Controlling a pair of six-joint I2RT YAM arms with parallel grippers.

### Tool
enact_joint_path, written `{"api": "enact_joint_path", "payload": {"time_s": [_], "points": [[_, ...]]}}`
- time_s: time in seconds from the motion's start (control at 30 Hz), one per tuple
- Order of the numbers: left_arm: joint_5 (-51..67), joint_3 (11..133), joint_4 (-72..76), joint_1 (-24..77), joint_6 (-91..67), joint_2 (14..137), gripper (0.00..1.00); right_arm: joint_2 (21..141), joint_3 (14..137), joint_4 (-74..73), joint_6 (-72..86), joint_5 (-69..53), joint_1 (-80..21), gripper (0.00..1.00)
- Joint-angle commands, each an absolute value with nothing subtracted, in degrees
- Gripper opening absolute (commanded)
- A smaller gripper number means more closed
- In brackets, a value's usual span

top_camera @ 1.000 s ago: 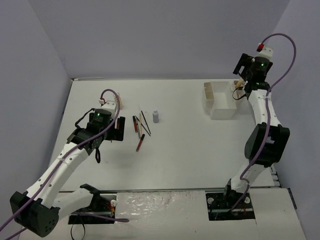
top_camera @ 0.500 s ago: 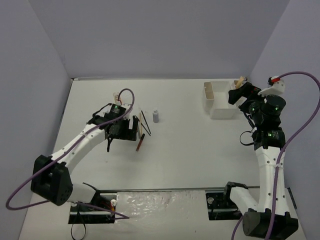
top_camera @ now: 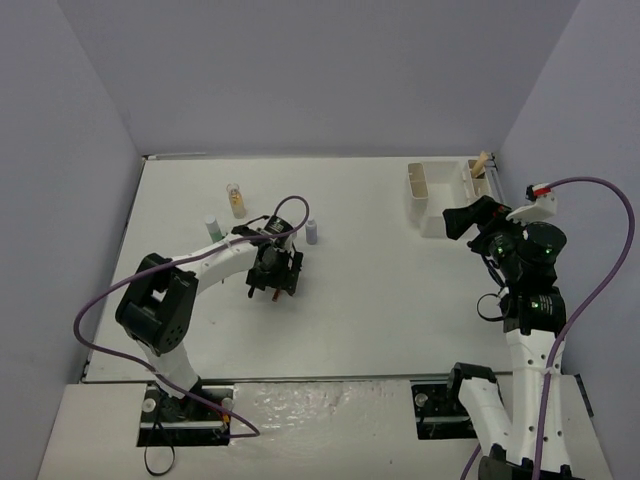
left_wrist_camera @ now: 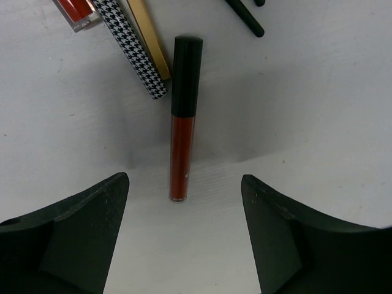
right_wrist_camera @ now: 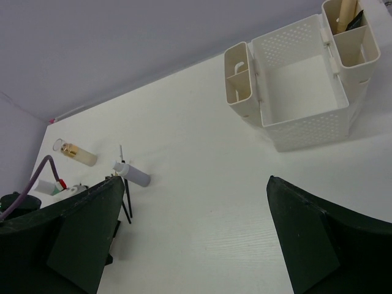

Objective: Organize the makeup

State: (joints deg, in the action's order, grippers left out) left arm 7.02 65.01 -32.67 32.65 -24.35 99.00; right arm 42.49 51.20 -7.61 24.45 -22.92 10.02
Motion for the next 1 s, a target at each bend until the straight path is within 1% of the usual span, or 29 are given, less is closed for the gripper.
{"api": "enact_joint_path", "payload": {"time_s": [0.0, 0.27, 0.33, 0.37, 0.47, 0.63, 0.8, 0.97], "points": [[6.35, 65.96, -29.58, 32.99, -26.04, 99.18, 0.66, 42.09, 50.61, -4.83, 24.60, -24.96, 9.67, 1.00], [5.71, 60.90, -26.63, 36.83, -28.49, 100.46, 0.35, 41.75, 50.27, -5.36, 24.26, -25.22, 9.58, 1.00], [5.03, 59.17, -26.14, 37.79, -30.07, 100.37, 0.25, 41.66, 50.27, -5.54, 24.33, -25.24, 9.56, 1.00], [4.53, 58.39, -26.25, 38.35, -30.68, 100.37, 0.17, 41.66, 50.27, -5.54, 24.27, -25.30, 9.51, 1.00], [3.52, 56.10, -26.05, 40.40, -32.40, 99.33, 0.07, 41.77, 50.17, -5.56, 24.35, -25.93, 9.49, 1.00], [2.26, 54.01, -26.42, 45.21, -33.92, 93.75, 0.00, 42.23, 50.40, -5.70, 24.38, -29.05, 9.57, 1.00], [-0.07, 55.55, -24.88, 48.13, -32.44, 83.21, 0.00, 43.78, 51.83, -5.63, 24.65, -35.49, 8.94, 0.99], [0.00, 57.74, -16.09, 49.78, -27.78, 73.79, 0.00, 46.98, 53.70, -5.50, 24.31, -39.74, 5.86, 0.99]]}}
